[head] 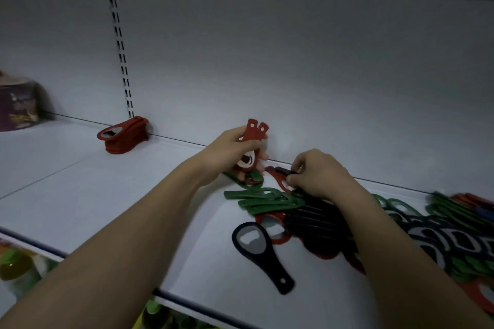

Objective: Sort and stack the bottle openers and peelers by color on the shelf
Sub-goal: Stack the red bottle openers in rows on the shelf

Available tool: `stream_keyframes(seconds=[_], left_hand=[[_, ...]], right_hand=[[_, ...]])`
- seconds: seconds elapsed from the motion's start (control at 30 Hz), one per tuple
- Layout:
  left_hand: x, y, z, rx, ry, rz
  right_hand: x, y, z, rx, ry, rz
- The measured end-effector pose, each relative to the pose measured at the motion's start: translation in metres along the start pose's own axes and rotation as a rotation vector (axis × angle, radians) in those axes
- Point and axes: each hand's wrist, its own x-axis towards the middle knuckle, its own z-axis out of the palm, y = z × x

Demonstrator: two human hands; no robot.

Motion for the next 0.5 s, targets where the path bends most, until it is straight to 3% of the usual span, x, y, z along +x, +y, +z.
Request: stream_keyframes(seconds=[0.17,0.23,0.3,0.37,0.5], left_hand=[[-0.001,0.001,-0.018,0.159,0.053,-0.057],[-0.001,0.002,-0.027,0.253,0.114,-0.084],[0.001,0.001,-0.034,0.281,0.16,-0.105],[0.001,0.001,-0.037,0.221,0.192,-0.116],[-0.003,0.004,-0.036,0.002,0.173,-0.079]], right_hand=[[-0.003,0.004,-0.007,-0.146,0.01,0.173],[-0.006,-0.002,-0.007,-0.118,0.098,0.114],[-0.009,-0.015,-0.005,0.078,0.158,-0.017],[-0.015,-0.033,0.003,0.224,0.121,-0.113],[-0.013,-0.057,0.026,0.198,0.037,-0.156]])
